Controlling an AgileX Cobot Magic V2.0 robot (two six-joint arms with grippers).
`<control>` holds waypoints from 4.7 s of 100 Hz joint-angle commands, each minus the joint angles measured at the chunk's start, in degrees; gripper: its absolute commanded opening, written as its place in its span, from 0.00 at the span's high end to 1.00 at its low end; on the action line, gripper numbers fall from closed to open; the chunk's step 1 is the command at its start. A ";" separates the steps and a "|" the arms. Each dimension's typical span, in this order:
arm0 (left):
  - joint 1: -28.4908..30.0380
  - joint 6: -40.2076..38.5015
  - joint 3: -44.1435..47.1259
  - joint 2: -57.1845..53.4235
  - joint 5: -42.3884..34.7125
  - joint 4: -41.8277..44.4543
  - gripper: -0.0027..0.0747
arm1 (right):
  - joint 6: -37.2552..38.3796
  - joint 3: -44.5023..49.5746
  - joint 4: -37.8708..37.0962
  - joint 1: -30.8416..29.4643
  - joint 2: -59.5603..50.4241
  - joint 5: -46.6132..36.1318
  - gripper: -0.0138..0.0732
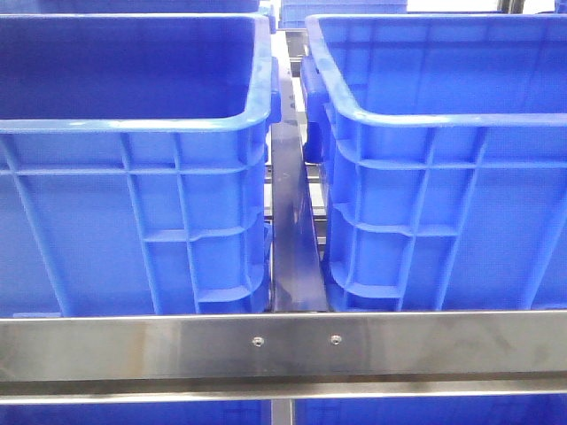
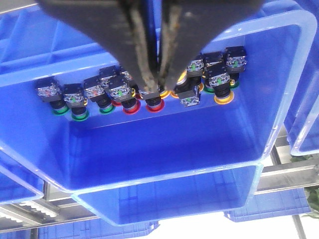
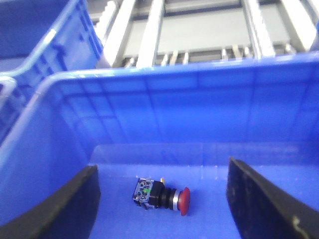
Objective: Pick red and yellow buttons and place in box
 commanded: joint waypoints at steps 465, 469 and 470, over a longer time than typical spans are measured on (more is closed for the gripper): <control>1.73 -19.87 -42.14 88.78 -8.46 7.66 0.30 | -1.37 17.10 -0.14 -0.24 -34.13 -1.13 0.92; 1.73 -19.87 -42.14 88.78 -8.46 7.65 0.30 | -1.37 17.10 -0.14 -0.24 -34.13 -1.13 0.92; 1.73 -19.87 -42.14 88.78 -8.51 7.65 0.30 | -1.37 17.10 -0.14 -0.24 -34.13 -1.13 0.92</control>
